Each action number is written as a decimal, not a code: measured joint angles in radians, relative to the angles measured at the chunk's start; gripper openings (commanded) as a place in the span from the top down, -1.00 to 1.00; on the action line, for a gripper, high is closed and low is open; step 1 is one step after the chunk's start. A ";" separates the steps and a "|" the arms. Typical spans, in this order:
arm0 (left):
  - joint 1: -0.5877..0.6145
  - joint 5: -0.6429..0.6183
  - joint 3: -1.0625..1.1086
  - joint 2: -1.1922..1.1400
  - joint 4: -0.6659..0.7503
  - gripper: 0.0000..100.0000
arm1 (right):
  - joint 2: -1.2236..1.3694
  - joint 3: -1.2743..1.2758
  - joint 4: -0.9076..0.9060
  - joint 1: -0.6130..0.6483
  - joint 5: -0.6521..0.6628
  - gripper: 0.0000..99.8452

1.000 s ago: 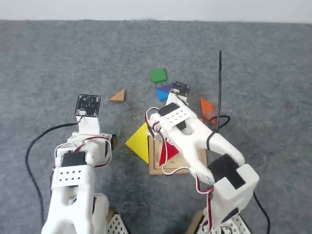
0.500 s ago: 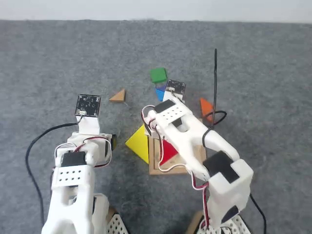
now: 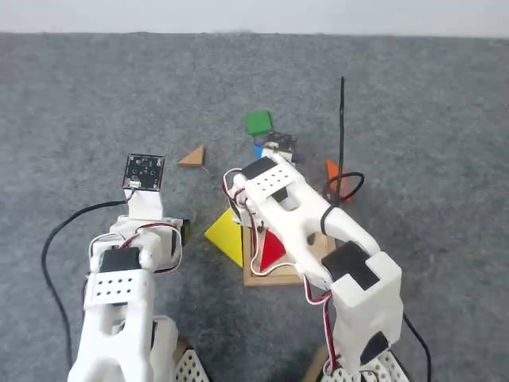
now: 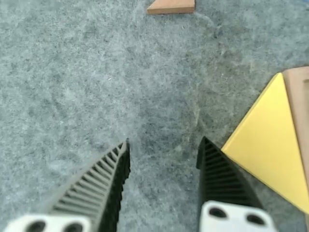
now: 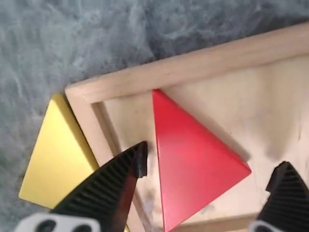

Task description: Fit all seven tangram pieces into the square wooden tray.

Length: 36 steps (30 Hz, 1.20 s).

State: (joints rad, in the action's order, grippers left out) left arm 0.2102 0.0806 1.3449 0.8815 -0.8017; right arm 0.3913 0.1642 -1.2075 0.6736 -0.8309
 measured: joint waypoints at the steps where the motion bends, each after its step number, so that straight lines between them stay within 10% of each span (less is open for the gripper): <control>1: 0.000 0.000 0.000 0.000 0.000 0.55 | 0.000 0.000 0.000 0.000 0.002 0.21; 36: 0.000 0.000 0.000 0.000 0.000 0.55 | 0.009 -0.002 -0.052 0.006 0.025 0.56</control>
State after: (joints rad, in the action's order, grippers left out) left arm 0.2102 0.0806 1.3449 0.8815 -0.8017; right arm 0.4005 0.1626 -1.2597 0.6797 -0.8063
